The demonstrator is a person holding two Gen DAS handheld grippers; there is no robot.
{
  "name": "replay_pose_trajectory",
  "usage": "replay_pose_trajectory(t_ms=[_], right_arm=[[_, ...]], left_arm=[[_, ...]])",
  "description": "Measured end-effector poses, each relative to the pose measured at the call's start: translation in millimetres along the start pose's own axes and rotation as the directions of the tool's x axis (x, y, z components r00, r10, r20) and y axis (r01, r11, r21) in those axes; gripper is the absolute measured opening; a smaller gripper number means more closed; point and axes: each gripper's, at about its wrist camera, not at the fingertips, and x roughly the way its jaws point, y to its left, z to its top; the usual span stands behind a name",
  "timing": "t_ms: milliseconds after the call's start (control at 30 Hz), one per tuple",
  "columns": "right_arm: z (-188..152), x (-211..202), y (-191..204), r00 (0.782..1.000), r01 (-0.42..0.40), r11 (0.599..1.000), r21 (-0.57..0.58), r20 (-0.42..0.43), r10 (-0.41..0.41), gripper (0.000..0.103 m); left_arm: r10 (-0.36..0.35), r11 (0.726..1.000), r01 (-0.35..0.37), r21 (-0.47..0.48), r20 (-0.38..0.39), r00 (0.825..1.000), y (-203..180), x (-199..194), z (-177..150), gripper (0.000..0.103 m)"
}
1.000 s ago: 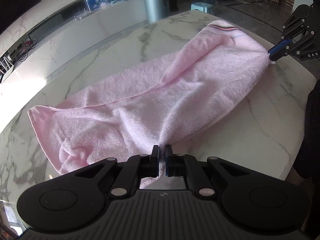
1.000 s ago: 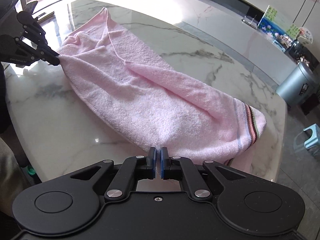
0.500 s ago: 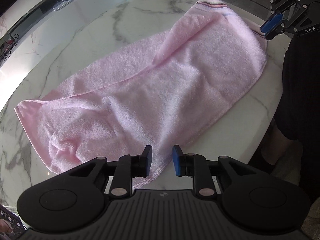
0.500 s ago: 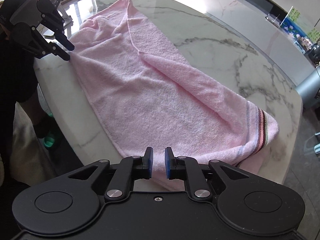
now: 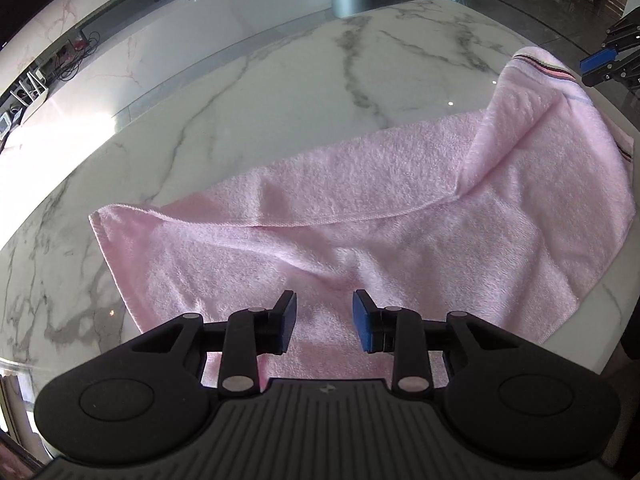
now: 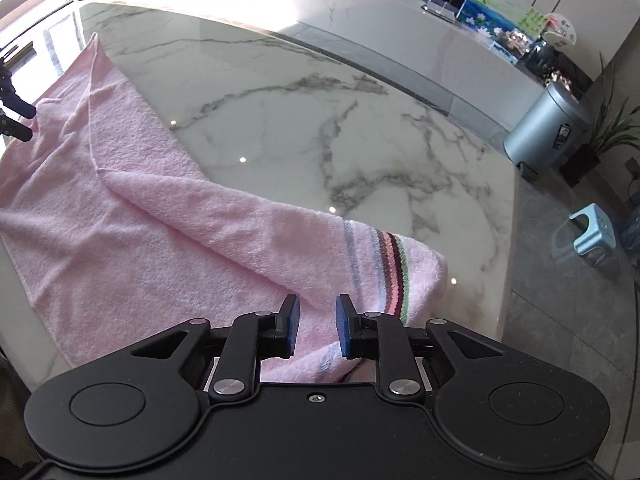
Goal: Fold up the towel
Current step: 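Smooth the towel flat on the table with both open grippers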
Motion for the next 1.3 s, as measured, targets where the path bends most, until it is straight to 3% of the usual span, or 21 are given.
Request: replay_pose_trajectory(t_ms=[200,400,600,767,900,1100,1300], right_arm=[[19,42,-24,0.999,-0.003,0.999,0.043,-0.046,0.005,0.019],[31,79,-24,0.995,-0.032,0.999,0.04,-0.088,0.036,0.019],[38,91,-30,0.995,-0.017,0.998,0.053,-0.092,0.022,0.019],[43,99,-50,0.991,0.083,0.988,0.127,-0.11,-0.069,0.019],[36,102,-66,0.973,0.196,0.968,0.159,-0.157,-0.172,0.019],[16,95,-85,0.949,0.267,0.939,0.216,-0.226,-0.218,0.019],[-2,87,-80,0.932,0.291,0.941,0.173,-0.274,-0.238,0.019]], left_arm=[[0.01,1.0,-0.011,-0.023,-0.053,0.999,27,28,9,0.03],[-0.009,0.998,0.006,-0.056,-0.057,0.998,43,42,12,0.03],[-0.006,0.999,0.002,-0.045,-0.087,0.996,42,43,16,0.03],[-0.011,0.997,0.003,-0.071,-0.111,0.994,47,44,15,0.03],[-0.001,0.996,-0.009,-0.087,-0.115,0.993,51,42,10,0.03],[0.002,0.994,-0.014,-0.107,-0.117,0.993,52,37,9,0.03],[0.024,0.996,-0.034,-0.078,-0.127,0.992,45,33,8,0.03]])
